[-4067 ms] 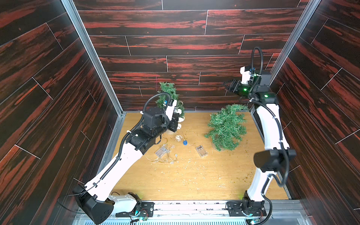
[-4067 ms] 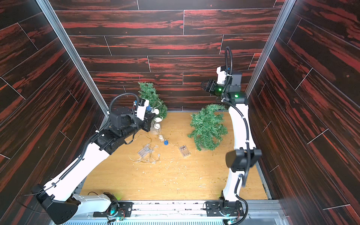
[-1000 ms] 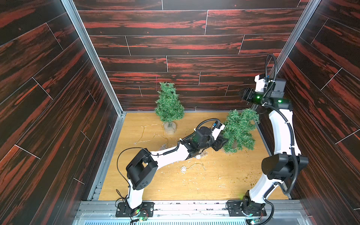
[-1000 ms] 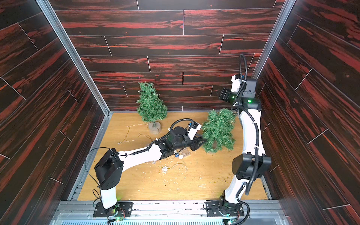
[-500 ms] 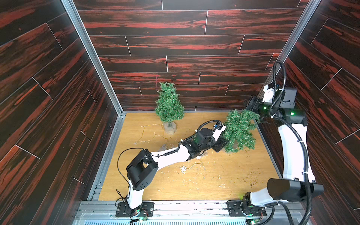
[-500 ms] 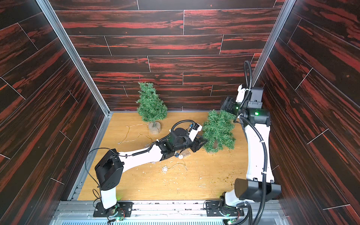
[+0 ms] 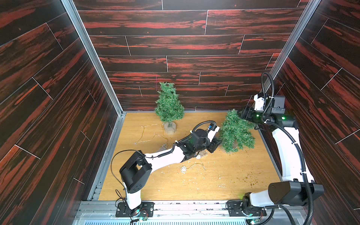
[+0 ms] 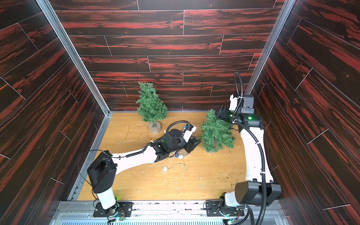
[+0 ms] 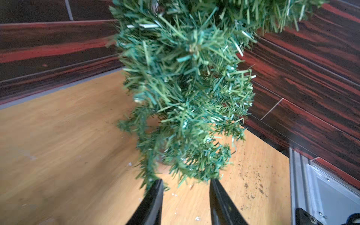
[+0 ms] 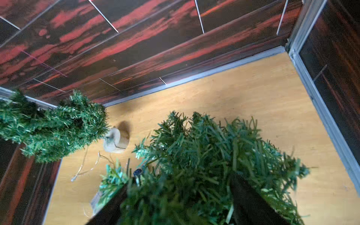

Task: Remove string lights from the small christmas tree
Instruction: Move the christmas tree to the center of the board.

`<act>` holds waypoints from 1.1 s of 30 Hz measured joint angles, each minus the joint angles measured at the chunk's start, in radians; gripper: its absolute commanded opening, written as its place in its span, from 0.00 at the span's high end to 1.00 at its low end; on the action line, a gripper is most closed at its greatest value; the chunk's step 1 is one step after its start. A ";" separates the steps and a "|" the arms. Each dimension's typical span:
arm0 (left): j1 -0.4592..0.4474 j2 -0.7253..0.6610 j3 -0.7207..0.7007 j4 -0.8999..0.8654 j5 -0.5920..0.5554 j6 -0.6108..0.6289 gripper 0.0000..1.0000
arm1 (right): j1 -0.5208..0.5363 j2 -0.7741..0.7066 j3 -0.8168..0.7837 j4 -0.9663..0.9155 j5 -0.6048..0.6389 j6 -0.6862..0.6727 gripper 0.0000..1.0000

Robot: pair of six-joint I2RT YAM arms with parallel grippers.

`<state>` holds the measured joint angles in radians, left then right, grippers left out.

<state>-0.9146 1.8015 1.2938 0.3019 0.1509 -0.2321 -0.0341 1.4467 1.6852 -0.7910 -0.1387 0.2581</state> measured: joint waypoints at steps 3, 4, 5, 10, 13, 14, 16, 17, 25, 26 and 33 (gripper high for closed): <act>0.008 -0.043 -0.029 -0.002 -0.019 0.008 0.58 | 0.001 0.004 0.000 0.038 -0.001 -0.003 0.46; 0.012 -0.059 -0.039 -0.002 -0.025 0.013 0.58 | 0.002 0.008 0.001 0.052 -0.003 -0.003 0.49; 0.015 -0.072 -0.048 -0.002 -0.032 0.016 0.58 | 0.002 0.015 0.003 0.063 -0.005 -0.003 0.52; 0.030 -0.118 -0.080 -0.002 -0.055 0.027 0.58 | 0.002 0.049 0.003 0.121 -0.018 -0.010 0.67; 0.038 -0.124 -0.092 -0.002 -0.060 0.031 0.58 | 0.002 0.053 -0.006 0.159 -0.029 -0.017 0.80; 0.040 -0.125 -0.098 -0.002 -0.062 0.032 0.58 | 0.002 0.054 -0.011 0.174 -0.029 -0.024 0.82; 0.045 -0.126 -0.108 -0.003 -0.066 0.034 0.58 | 0.001 0.060 -0.017 0.200 -0.031 -0.036 0.84; 0.047 -0.126 -0.112 -0.003 -0.067 0.034 0.58 | 0.001 0.064 -0.019 0.216 -0.035 -0.039 0.85; 0.065 -0.144 -0.145 -0.005 -0.089 0.047 0.58 | 0.005 0.146 0.007 0.330 -0.099 -0.051 0.86; 0.067 -0.149 -0.151 -0.005 -0.092 0.049 0.58 | 0.006 0.159 0.016 0.338 -0.104 -0.055 0.86; 0.085 -0.225 -0.229 -0.002 -0.156 0.048 0.58 | 0.020 0.226 0.052 0.414 -0.124 -0.101 0.85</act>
<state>-0.8295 1.5764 1.0645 0.3004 -0.0048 -0.1841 -0.0143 1.6730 1.7370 -0.3767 -0.2630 0.1570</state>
